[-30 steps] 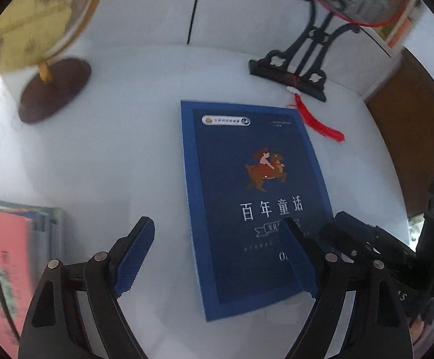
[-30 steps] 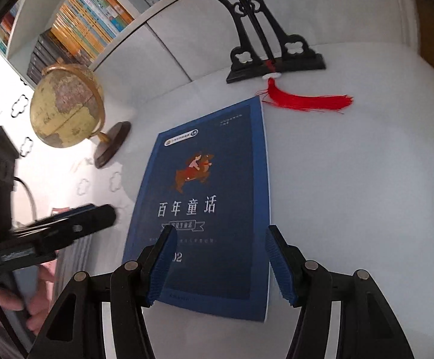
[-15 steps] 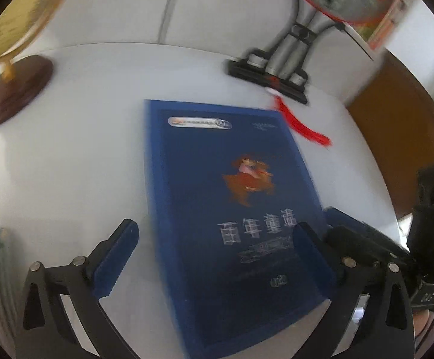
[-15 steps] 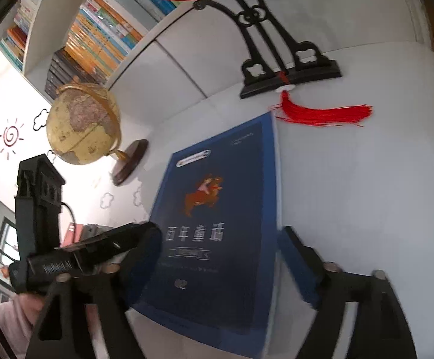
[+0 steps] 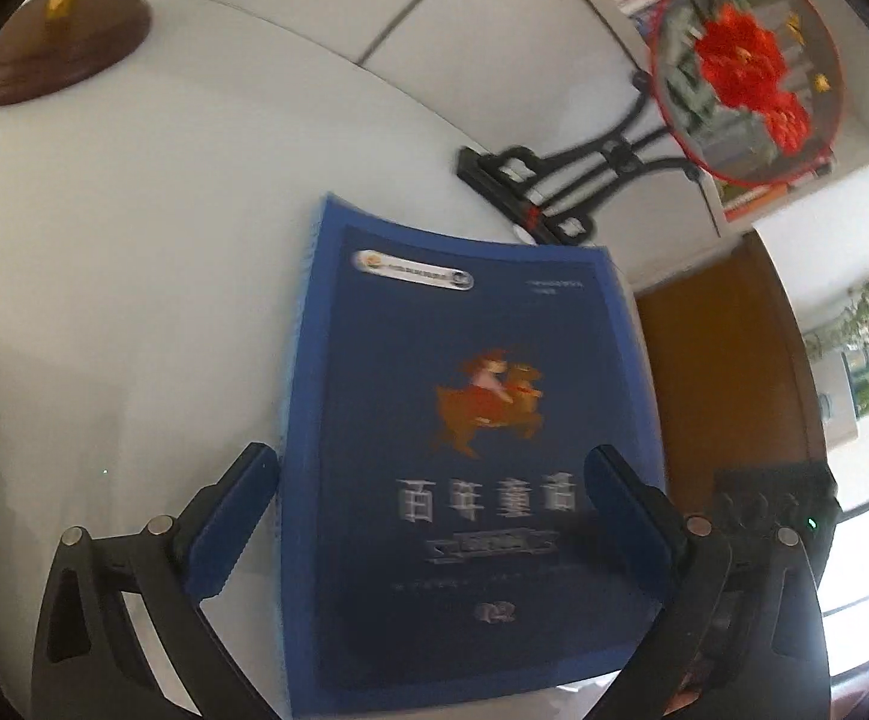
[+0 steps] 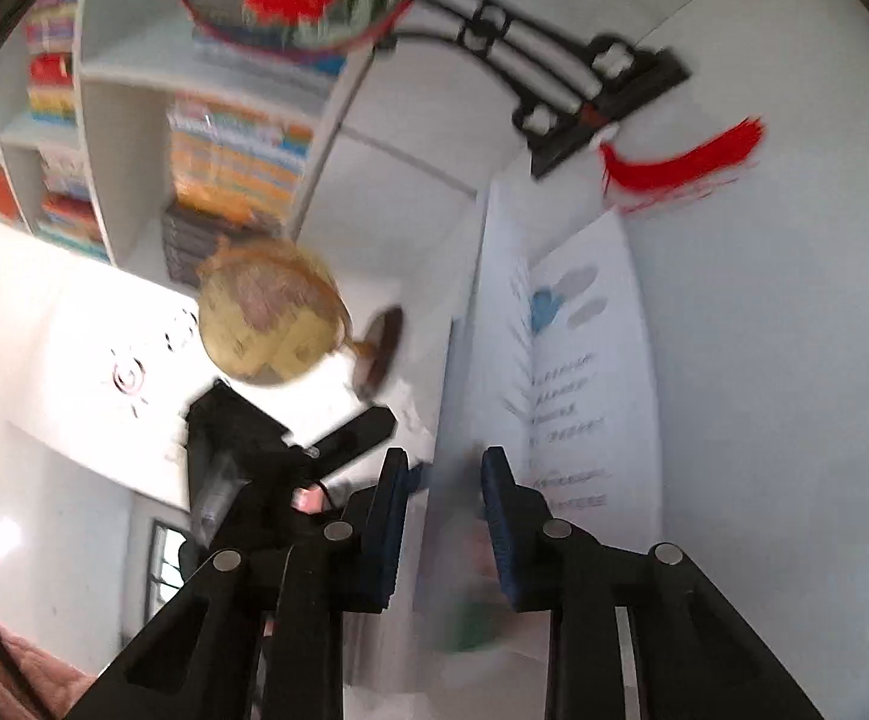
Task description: Organize books
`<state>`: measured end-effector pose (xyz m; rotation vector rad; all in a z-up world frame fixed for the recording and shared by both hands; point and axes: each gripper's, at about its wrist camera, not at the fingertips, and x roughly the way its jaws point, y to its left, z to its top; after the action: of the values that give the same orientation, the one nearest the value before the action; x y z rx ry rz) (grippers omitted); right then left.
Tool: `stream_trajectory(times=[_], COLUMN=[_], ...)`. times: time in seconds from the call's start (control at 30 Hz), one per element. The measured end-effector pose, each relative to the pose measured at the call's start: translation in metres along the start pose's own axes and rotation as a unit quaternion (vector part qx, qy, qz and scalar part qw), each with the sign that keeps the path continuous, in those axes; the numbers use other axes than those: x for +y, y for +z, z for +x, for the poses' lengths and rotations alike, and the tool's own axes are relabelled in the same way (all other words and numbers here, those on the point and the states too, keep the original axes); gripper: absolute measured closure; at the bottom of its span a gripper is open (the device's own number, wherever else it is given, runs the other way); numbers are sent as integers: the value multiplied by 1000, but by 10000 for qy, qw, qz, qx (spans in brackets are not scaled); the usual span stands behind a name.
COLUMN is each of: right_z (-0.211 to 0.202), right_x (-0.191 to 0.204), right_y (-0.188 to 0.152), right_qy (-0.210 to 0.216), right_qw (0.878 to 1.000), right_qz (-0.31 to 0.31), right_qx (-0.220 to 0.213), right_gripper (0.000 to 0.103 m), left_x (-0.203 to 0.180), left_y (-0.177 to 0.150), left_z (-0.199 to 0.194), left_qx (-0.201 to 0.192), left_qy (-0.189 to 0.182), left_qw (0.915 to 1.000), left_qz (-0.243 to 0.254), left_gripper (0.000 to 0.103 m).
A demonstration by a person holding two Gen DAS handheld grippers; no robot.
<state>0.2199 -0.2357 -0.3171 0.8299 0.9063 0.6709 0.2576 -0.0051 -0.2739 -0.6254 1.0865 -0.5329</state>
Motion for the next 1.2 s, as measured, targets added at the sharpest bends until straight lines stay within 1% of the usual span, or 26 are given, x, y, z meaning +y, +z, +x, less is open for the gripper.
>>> stream_trajectory(times=[0.03,0.07,0.1,0.13,0.17,0.2,0.23,0.27,0.3,0.33,0.4,0.43,0.47,0.5,0.53,0.6,0.63,0.67,0.73,0.77,0.8,0.83,0.93,1.03,1.13,1.2], right_z=[7,13,18,21,23,23,21,20,16,12,6,4,5,4,3,-1,-3,-6,-11,-14,-16,-18,-27,-34,-37,-38], right_x=[2,2,1,0,0,1,3,4,5,10,19,23,25,27,29,36,40,45,52,53,54,55,63,71,94,107], right_y=[0,0,0,0,-1,-2,-2,-1,1,2,1,1,0,0,-1,-3,-4,-5,-7,-8,-9,-10,-11,-10,-9,-10], right_qy=[-226,-422,-537,-653,-793,-883,-927,-811,-585,-326,-9,171,267,370,524,802,959,1079,1220,1225,1215,1212,1048,868,829,895], right_qw=[9997,9988,9981,9973,9960,9951,9946,9959,9977,9991,9997,9995,9993,9990,9983,9966,9952,9940,9924,9924,9925,9925,9945,9961,9956,9945], right_qz=[-106,-153,-146,-139,-185,-248,-290,-235,-127,-79,-112,-79,-37,15,76,105,123,128,135,146,147,145,2,-143,-433,-541], right_qx=[84,185,265,318,359,370,365,338,302,246,230,250,260,252,225,161,128,86,27,13,27,43,20,-30,-50,-56], right_gripper=[79,87,95,96,97,98,98,100,101,101,101,101,101,101,101,101,101,101,100,100,100,100,101,100,100,101], left_x=[-4,-9,-16,-22,-27,-29,-28,-27,-24,-21,-13,-6,2,11,18,33,38,43,46,45,41,36,11,2,-5,-7], left_y=[-2,-5,-10,-13,-17,-19,-22,-22,-21,-20,-16,-15,-15,-15,-15,-20,-23,-26,-31,-33,-36,-37,-36,-35,-31,-32], left_z=[5,10,13,15,18,18,16,11,3,-5,-22,-32,-37,-39,-38,-31,-30,-31,-34,-37,-39,-42,-64,-89,-111,-132], left_qx=[170,319,377,392,403,391,344,282,191,114,-69,-172,-227,-195,-84,225,261,211,104,53,10,-31,-207,-500,-684,-768], left_qy=[-310,-427,-440,-313,-7,179,228,213,227,218,381,379,351,314,265,120,-111,-404,-828,-1158,-1563,-1625,-1433,-1510,-1462,-1412], left_qw=[9994,9985,9983,9986,9986,9982,9983,9988,9994,9997,9991,9986,9981,9970,9961,9923,9899,9863,9796,9748,9680,9674,9793,9786,9807,9821], left_qz=[-45,-100,-17,141,347,414,401,336,185,49,-187,-321,-459,-686,-841,-1209,-1386,-1584,-1830,-1907,-1966,-1944,-1417,-1302,-1108,-981], left_gripper=[22,22,22,23,23,24,24,23,21,21,21,17,16,15,15,15,15,15,15,15,16,15,15,16,16,15])
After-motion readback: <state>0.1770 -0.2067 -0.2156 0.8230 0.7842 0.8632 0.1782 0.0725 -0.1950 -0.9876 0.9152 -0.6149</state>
